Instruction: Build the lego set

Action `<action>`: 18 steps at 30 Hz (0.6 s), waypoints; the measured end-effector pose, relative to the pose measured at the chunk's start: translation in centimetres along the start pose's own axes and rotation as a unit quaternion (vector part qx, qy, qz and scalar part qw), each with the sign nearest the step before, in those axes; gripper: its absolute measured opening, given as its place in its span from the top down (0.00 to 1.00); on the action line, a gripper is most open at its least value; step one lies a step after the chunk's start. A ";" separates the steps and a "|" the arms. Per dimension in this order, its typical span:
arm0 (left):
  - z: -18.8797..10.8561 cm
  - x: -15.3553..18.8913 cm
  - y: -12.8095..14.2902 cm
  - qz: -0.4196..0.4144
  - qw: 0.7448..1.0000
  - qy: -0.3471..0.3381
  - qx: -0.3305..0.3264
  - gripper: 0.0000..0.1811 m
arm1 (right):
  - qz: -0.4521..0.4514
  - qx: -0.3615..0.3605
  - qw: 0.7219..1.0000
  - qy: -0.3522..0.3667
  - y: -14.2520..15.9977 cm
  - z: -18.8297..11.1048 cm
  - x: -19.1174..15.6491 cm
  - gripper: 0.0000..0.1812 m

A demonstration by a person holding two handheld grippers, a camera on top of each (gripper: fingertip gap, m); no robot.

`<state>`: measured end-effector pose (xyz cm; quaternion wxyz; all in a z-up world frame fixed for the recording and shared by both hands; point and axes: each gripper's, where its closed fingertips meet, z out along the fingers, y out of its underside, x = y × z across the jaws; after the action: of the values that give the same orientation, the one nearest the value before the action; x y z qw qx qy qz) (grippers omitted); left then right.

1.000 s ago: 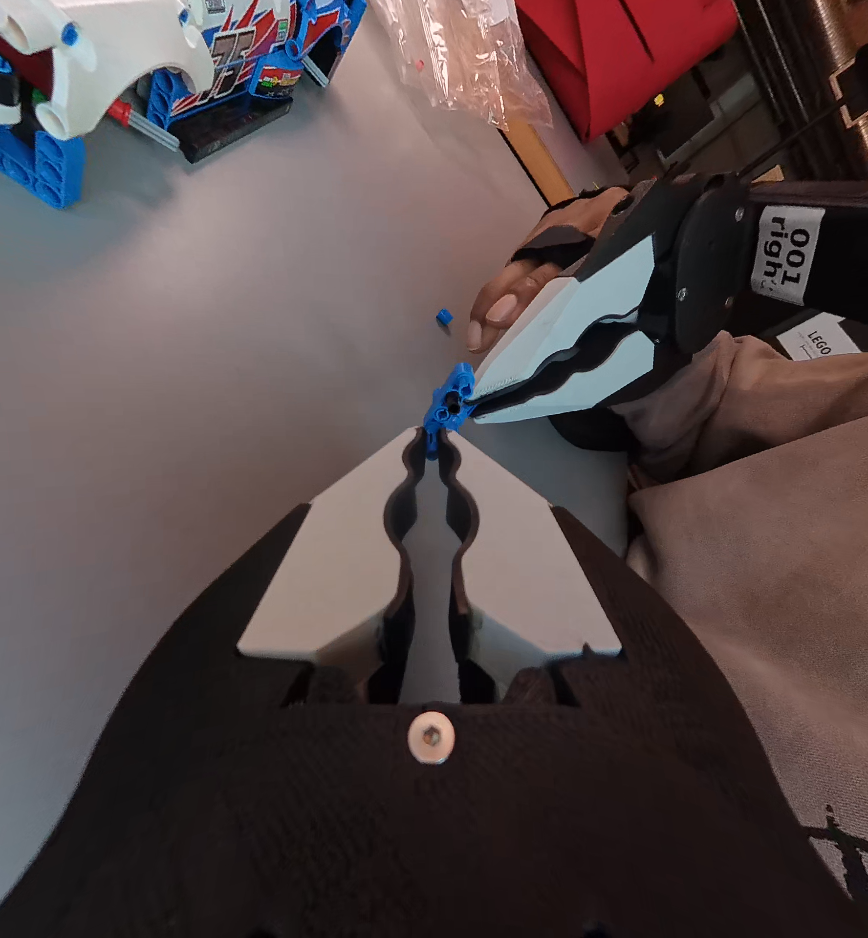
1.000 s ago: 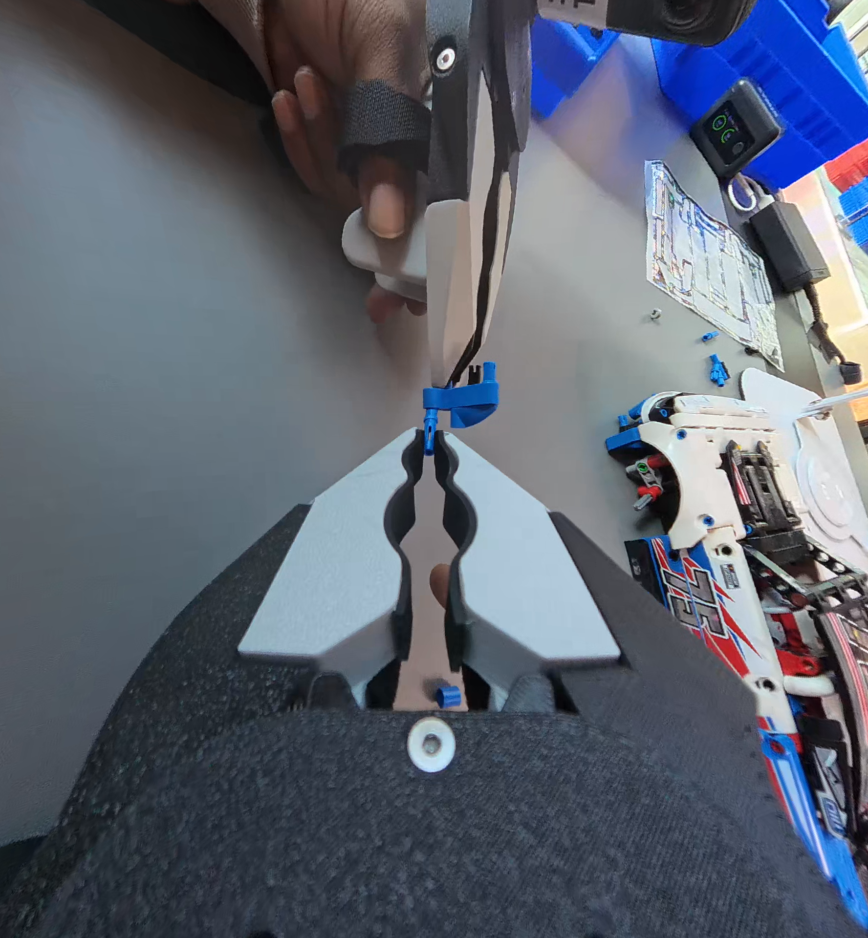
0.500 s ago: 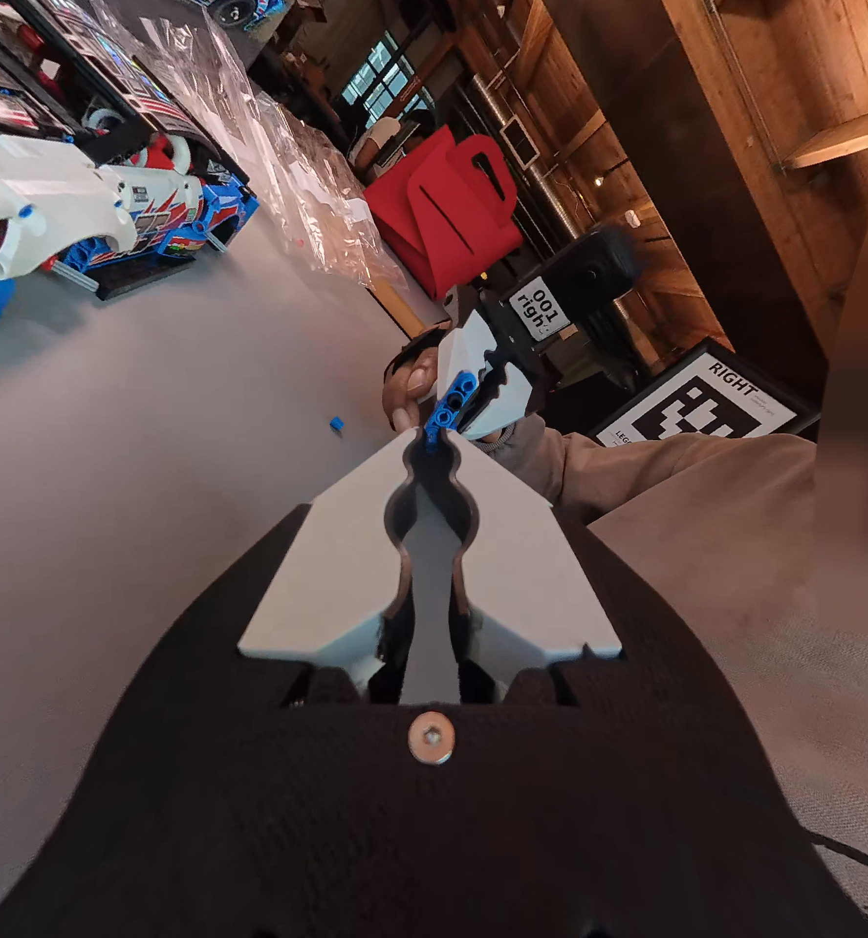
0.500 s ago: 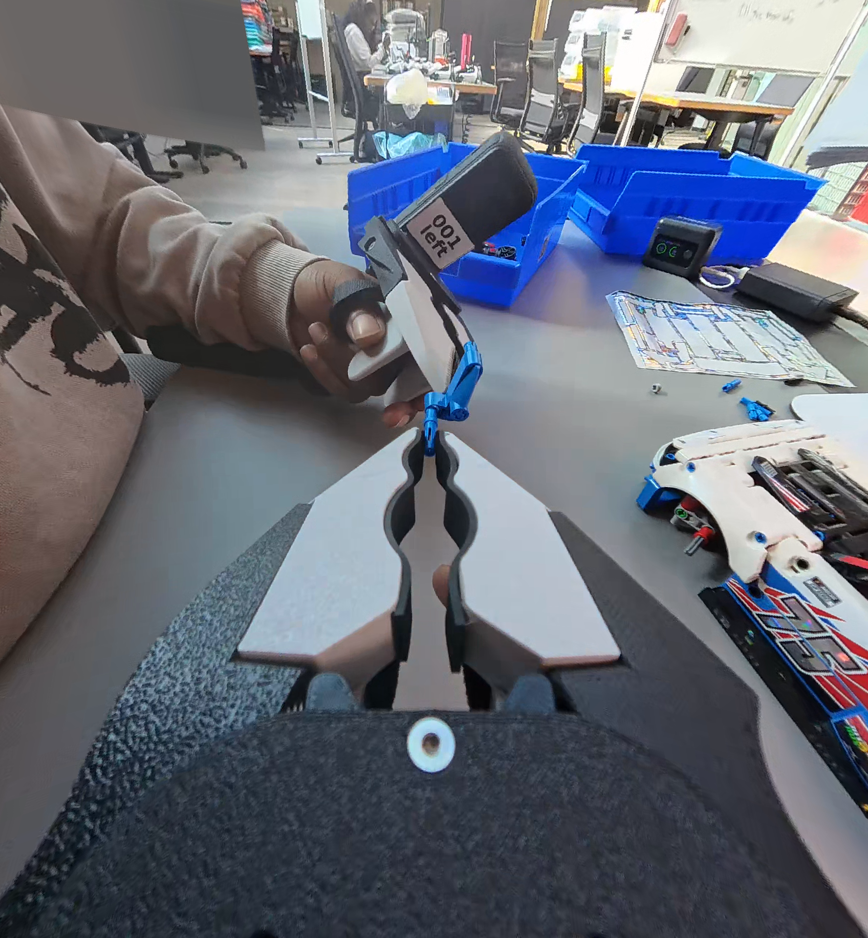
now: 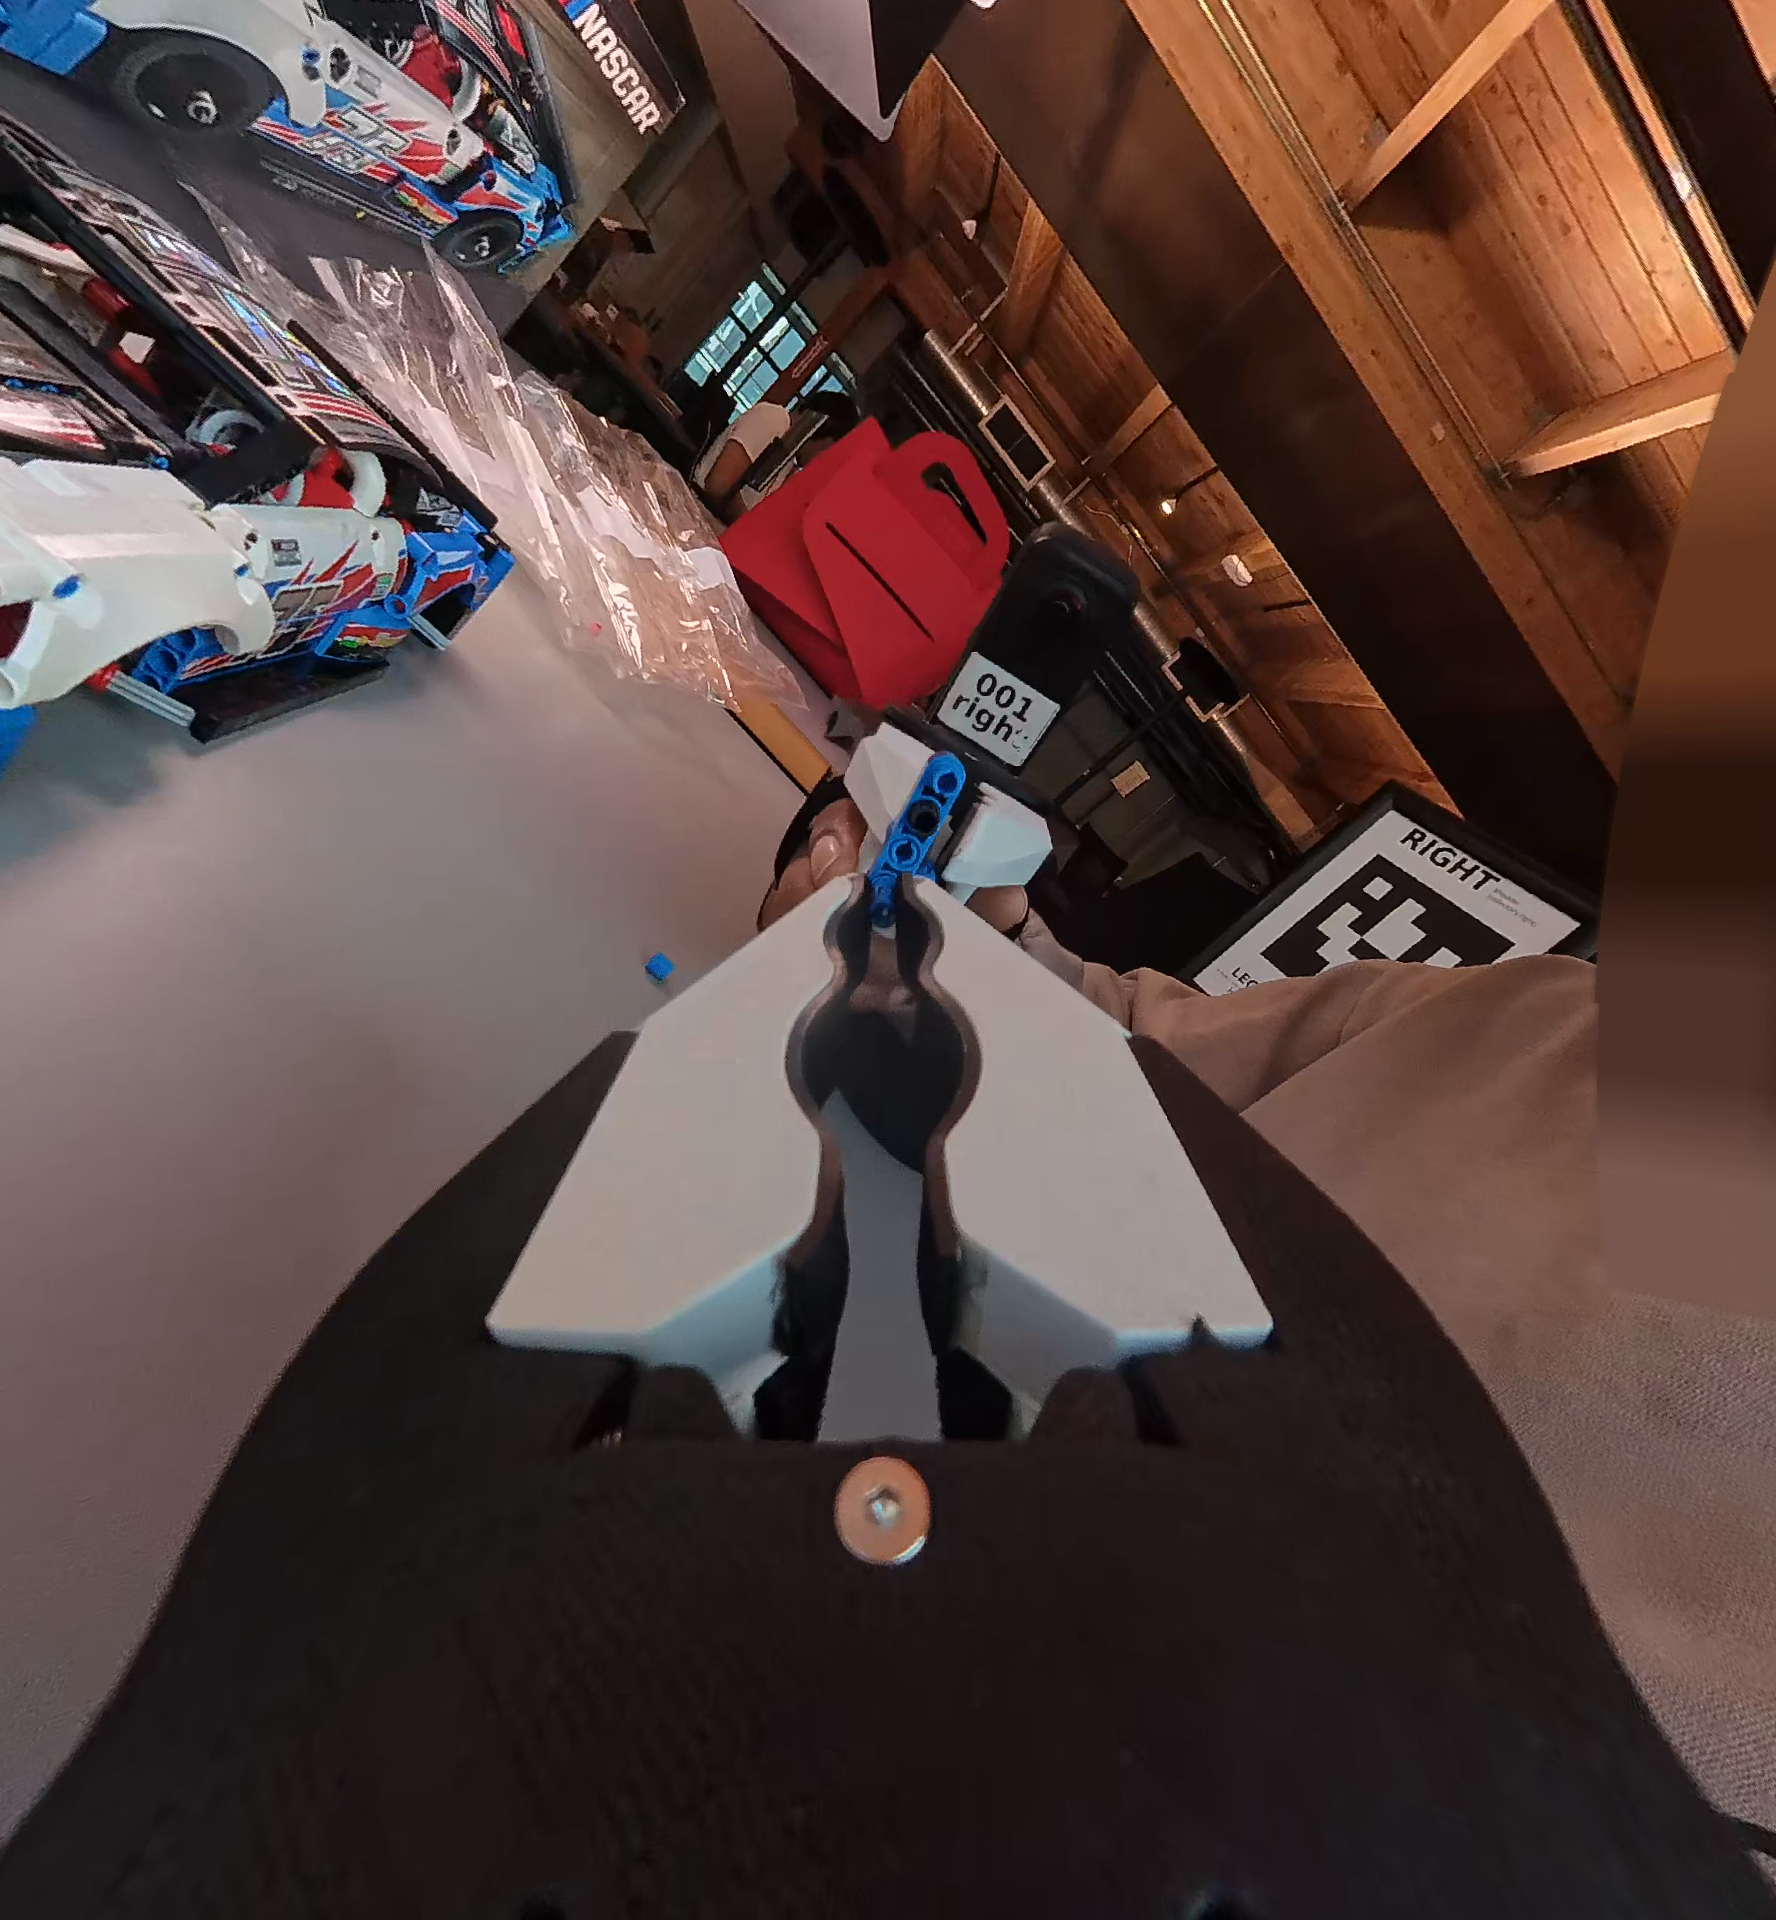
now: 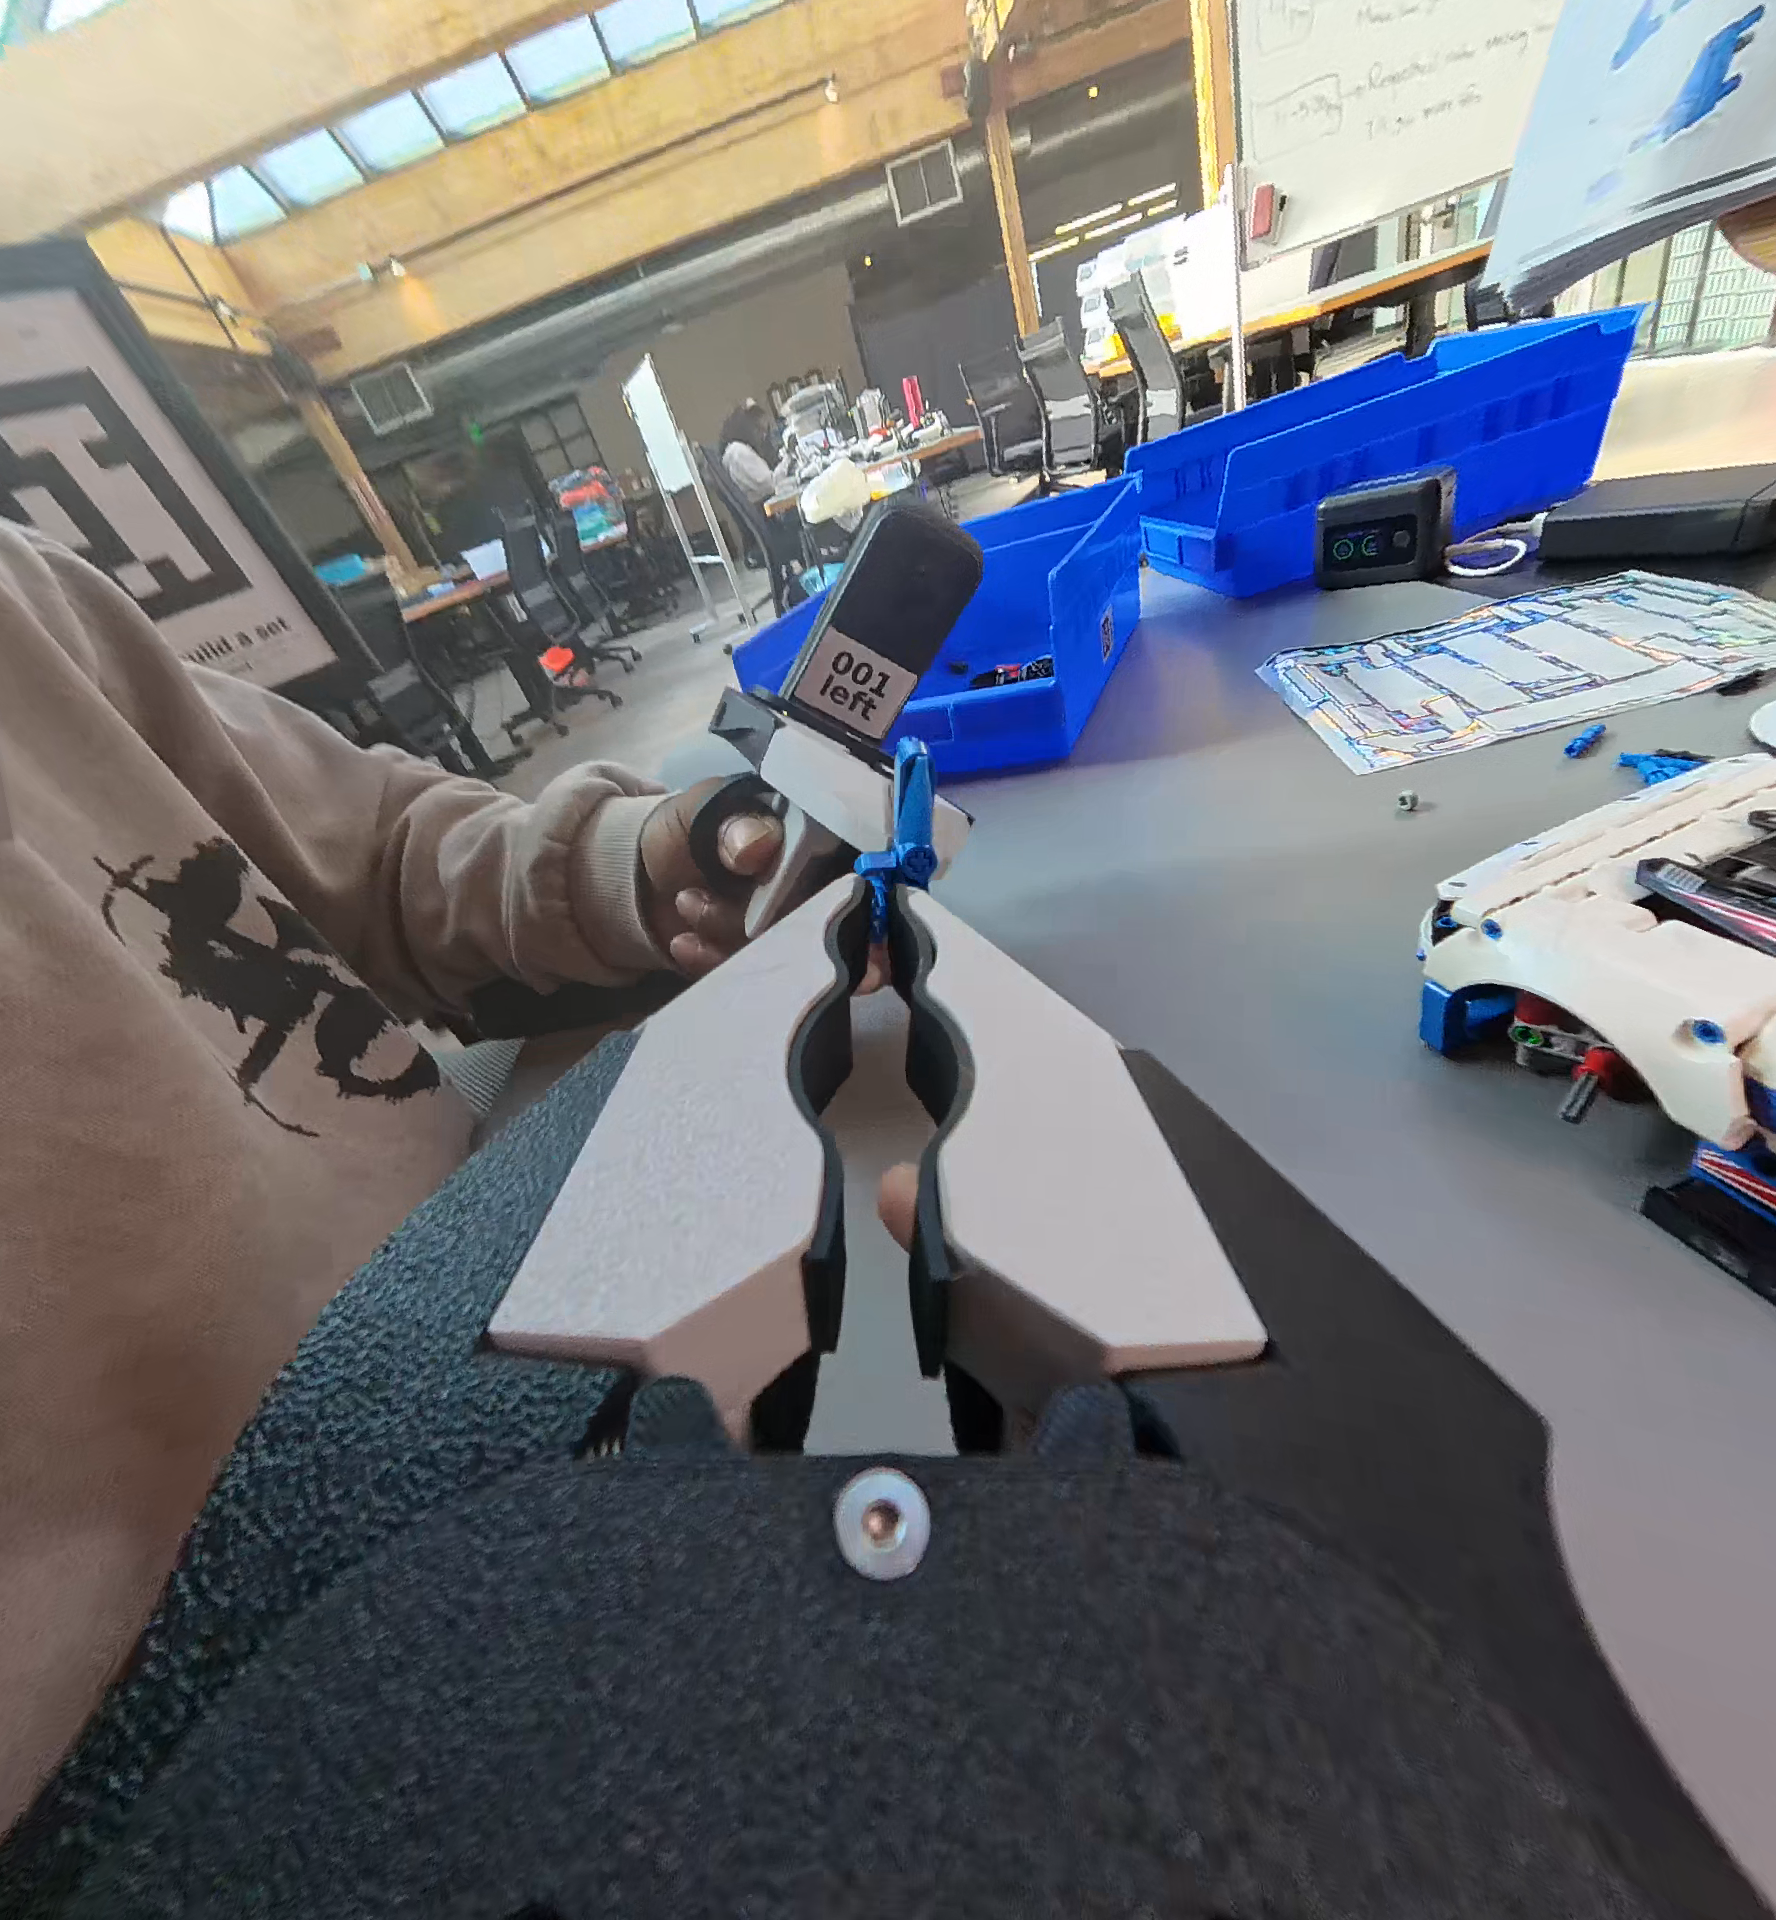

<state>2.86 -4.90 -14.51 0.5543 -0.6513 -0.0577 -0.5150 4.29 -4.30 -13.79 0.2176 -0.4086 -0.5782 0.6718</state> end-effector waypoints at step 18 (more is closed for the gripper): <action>-0.4 -4.4 4.0 0.173 0.959 -0.145 -0.171 0.99 | -0.056 -0.019 0.985 0.164 -2.8 -5.7 6.4 1.00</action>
<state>3.13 -4.57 -20.50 0.5009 -0.8042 0.0652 -0.3132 4.73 4.68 -13.03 0.3391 -0.4846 -0.5695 0.5709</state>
